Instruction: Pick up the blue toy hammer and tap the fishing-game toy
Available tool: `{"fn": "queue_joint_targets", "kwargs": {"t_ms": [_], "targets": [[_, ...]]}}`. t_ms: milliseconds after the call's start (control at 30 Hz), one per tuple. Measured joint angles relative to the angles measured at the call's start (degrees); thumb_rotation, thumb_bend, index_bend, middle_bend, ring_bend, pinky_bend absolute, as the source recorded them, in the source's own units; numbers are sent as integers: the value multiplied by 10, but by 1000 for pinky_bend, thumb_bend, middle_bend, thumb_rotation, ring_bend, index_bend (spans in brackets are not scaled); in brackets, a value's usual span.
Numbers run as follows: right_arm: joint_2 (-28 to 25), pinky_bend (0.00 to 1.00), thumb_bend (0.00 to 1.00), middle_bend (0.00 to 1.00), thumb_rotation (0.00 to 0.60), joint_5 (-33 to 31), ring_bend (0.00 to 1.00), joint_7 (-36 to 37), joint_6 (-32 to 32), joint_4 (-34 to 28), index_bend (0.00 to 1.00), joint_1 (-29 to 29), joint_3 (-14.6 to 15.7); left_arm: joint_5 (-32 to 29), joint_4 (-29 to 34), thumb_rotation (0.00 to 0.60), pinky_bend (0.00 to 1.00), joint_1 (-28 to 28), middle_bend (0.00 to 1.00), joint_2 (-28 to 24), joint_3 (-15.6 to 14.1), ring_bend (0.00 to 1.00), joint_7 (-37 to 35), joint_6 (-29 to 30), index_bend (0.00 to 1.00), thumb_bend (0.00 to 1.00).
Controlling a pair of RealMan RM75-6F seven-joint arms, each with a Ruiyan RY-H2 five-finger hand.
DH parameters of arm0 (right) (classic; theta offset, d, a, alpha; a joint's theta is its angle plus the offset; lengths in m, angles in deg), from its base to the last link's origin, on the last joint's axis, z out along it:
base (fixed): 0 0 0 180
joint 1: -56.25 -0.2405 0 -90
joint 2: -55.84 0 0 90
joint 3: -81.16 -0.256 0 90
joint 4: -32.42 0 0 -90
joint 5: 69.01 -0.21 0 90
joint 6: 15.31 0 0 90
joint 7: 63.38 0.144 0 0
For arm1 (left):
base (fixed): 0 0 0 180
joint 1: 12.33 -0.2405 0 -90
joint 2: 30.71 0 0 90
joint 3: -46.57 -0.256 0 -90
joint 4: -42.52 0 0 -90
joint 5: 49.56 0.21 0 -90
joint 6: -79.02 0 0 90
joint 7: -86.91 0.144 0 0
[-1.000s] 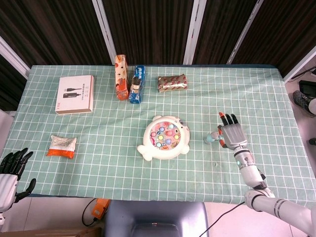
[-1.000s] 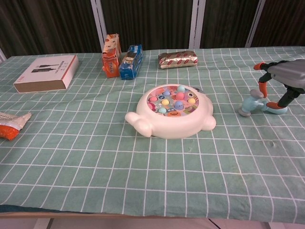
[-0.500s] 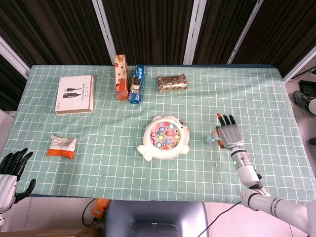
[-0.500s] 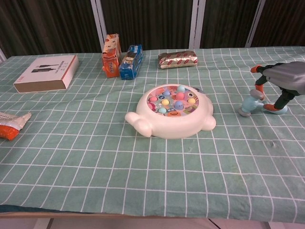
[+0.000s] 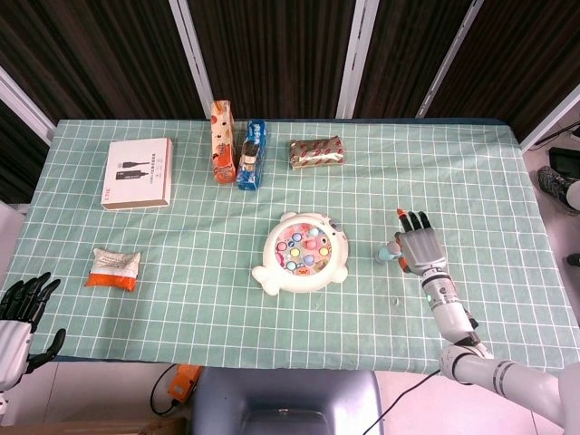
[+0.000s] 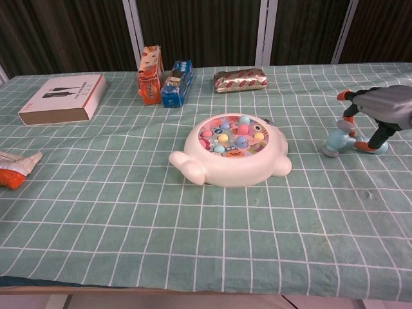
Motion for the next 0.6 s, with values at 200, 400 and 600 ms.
{"fn": "queue_joint_targets", "kwargs": {"t_ms": [200,400,600], "targets": [[2,4,515,0,600,-7,0,-2,-1,4,618,-4,2,-1,0,600,26,0,0,0,1,0,-1,-1,0,399],[6,5,519,0,600,-12,0,-6,-1,6,619,-7,5,-2,-1,600,25,0,0,-1,1,0,-3,0,0,398],[7,5,521,0,600,-17,0,-6,0,6,628,-8,7,-1,-1,600,26,-1,0,-2,1,0,-6,2,0,399]]}}
